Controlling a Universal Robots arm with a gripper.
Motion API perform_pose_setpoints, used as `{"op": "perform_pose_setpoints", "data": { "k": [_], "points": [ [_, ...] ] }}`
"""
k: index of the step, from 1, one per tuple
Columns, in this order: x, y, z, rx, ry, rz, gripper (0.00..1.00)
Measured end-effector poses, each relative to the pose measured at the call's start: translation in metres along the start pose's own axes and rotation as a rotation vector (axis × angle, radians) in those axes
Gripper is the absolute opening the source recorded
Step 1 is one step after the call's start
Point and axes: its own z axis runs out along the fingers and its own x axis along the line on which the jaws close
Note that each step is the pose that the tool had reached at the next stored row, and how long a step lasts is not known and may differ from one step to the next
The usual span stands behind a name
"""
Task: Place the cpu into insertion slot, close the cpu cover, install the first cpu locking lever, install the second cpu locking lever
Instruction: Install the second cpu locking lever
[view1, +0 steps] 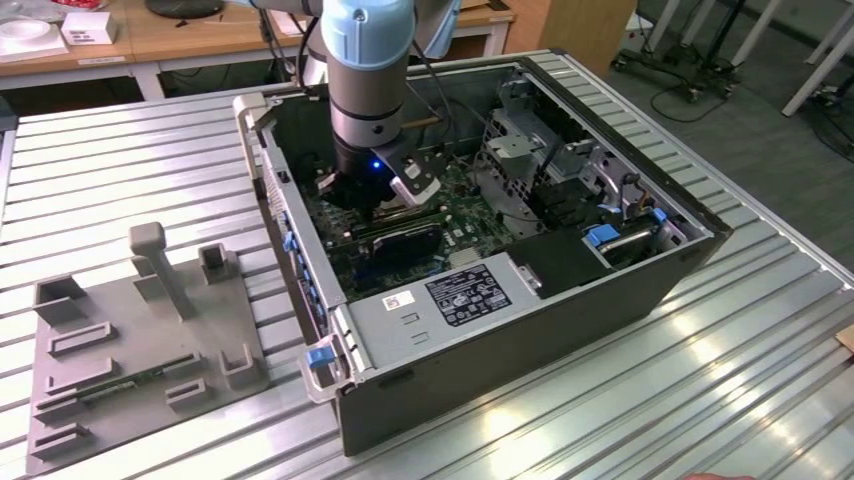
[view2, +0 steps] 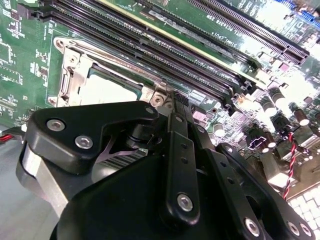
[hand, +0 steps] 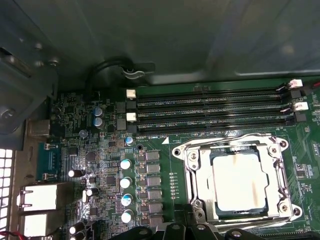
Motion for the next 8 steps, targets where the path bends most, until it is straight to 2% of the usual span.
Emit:
{"op": "perform_pose_setpoints", "data": {
  "k": [4, 8],
  "points": [
    [0.0000, 0.0000, 0.0000, 0.0006, 0.0000, 0.000, 0.10],
    [0.0000, 0.0002, -0.0009, -0.0021, 0.0001, 0.000, 0.10]
  ]
}}
